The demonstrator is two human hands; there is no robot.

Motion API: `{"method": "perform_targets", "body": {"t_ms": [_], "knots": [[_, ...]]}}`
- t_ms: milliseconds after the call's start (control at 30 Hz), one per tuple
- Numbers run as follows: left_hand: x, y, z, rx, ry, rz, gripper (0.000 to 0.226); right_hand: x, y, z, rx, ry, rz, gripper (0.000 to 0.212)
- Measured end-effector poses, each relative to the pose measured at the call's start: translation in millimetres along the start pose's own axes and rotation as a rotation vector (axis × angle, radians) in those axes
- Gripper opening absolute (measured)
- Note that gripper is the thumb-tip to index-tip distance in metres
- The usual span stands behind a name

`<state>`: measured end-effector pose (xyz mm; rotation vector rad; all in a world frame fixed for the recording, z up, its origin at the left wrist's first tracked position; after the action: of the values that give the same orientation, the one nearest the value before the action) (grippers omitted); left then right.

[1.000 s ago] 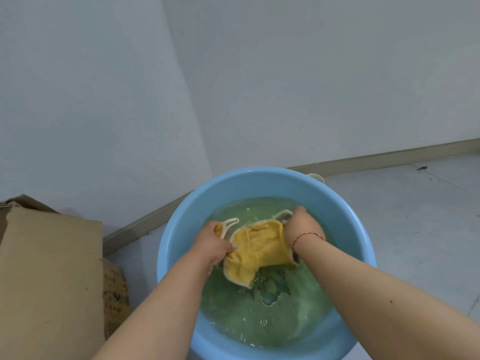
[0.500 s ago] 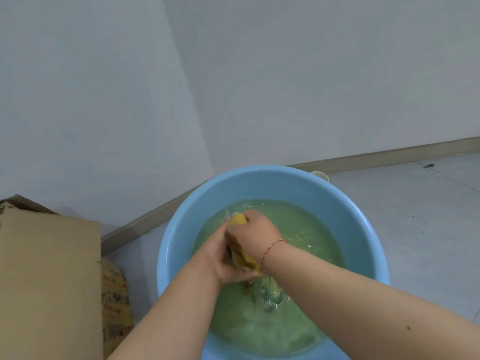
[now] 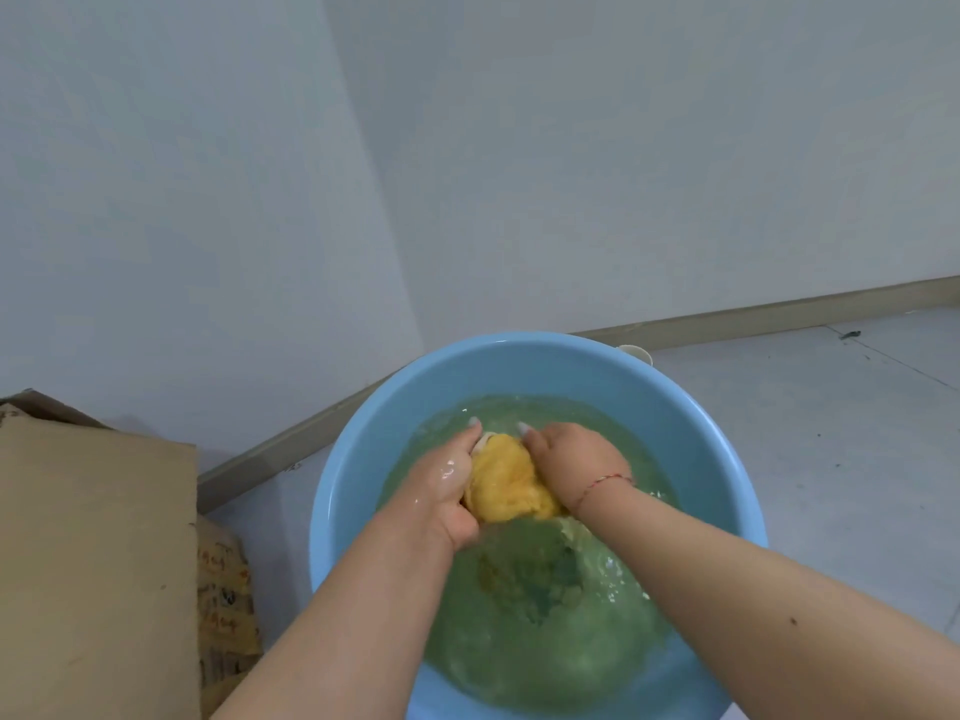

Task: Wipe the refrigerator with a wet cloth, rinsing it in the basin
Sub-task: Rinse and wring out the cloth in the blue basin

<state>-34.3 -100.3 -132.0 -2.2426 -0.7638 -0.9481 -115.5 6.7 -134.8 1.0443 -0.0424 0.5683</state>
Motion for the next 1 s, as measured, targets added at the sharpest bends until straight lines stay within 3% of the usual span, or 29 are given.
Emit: {"method": "perform_targets", "body": {"t_ms": [167,267,333,400,500,600,700,767,833,900,967,1000], "knots": [[4,12,-10,-0.062,-0.082,-0.124,0.019,-10,-9,-40,0.343,-0.151,0.039,0.059],[-1,23,-14,-0.429,-0.157,-0.21,0.057,-5,-24,-39,0.506,-0.166,0.29,0.07],[4,19,-17,-0.796,-0.307,-0.214,0.06,2,-34,-26,0.712,-0.021,0.513,0.059],[8,13,-16,-1.155,-0.475,-0.084,0.065,9,-34,-10,0.774,0.186,0.611,0.044],[6,11,-4,-1.278,-0.462,0.255,0.084,20,-5,17,0.694,0.418,0.579,0.036],[4,12,4,-1.166,-0.468,0.381,0.066,21,39,35,0.451,0.464,0.469,0.031],[8,6,3,-0.887,-0.56,0.319,0.032,17,81,39,0.029,0.511,0.236,0.031],[10,1,-4,-0.667,-0.636,0.261,0.023,6,93,24,-0.385,0.437,0.116,0.033],[9,-2,-9,-0.428,-0.645,0.241,0.032,-6,82,2,-0.71,0.273,0.121,0.043],[17,-8,-15,-0.173,-0.609,0.3,0.033,-12,54,-18,-0.83,0.109,0.208,0.06],[27,-15,-17,0.084,-0.537,0.401,0.022,-6,26,-21,-1.007,0.016,0.3,0.045],[29,-15,-17,0.239,-0.448,0.433,0.03,2,15,-16,-1.092,-0.013,0.378,0.039]]}}
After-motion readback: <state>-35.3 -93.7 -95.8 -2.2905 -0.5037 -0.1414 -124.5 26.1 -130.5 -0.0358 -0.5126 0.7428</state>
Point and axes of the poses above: each hand's wrist, its own x-axis away from the middle knuckle, its own y-axis out of the back of the hand, z = x × y, the point moved 2 cm from there along -x, towards the middle knuckle, and after that the axes turned 2 degrees about -z, right-handed, at the moved point
